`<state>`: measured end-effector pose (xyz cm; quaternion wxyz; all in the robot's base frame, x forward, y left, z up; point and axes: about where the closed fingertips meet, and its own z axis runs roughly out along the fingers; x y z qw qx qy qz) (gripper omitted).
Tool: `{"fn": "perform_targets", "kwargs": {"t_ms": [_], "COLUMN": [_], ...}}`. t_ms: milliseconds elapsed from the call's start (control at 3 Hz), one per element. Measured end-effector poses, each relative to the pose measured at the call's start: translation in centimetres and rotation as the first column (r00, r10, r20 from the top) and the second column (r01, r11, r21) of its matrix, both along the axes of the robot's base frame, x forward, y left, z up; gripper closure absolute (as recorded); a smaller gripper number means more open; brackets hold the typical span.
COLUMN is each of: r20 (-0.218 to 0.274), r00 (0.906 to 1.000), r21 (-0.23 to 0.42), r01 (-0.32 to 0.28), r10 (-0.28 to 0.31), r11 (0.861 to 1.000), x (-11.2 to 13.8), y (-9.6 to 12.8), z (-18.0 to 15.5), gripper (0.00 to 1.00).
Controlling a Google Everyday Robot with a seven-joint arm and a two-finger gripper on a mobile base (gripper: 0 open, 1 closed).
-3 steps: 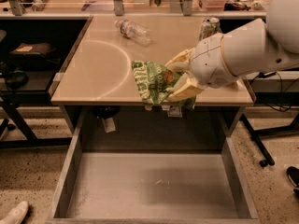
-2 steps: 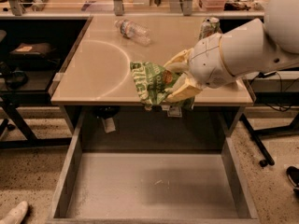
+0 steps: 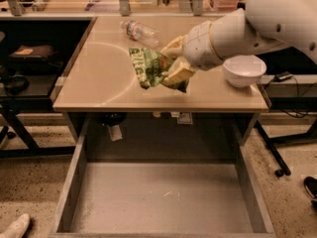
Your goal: Pick green jalapeno chip bag from top drawer and place on counter
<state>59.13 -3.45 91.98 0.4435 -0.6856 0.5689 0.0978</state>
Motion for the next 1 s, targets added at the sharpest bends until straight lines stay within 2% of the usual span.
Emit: {"fn": "perform_targets", "kwargs": {"t_ms": [333,667,1000], "r20": [-0.009,-0.044,-0.094], "r00": [0.9997,0.9919,0.9544], "r21": [0.035,0.028,0.014], "r01": [0.023,0.121,0.286], "r10": [-0.023,-0.119,-0.283], "r11": [0.999,0.992,0.958], "x": [7.1,11.9,15.3], "y": [2.0,2.8,1.4], "z": [-1.0,-2.4,-3.8], "gripper": [1.00,1.00,1.00]}}
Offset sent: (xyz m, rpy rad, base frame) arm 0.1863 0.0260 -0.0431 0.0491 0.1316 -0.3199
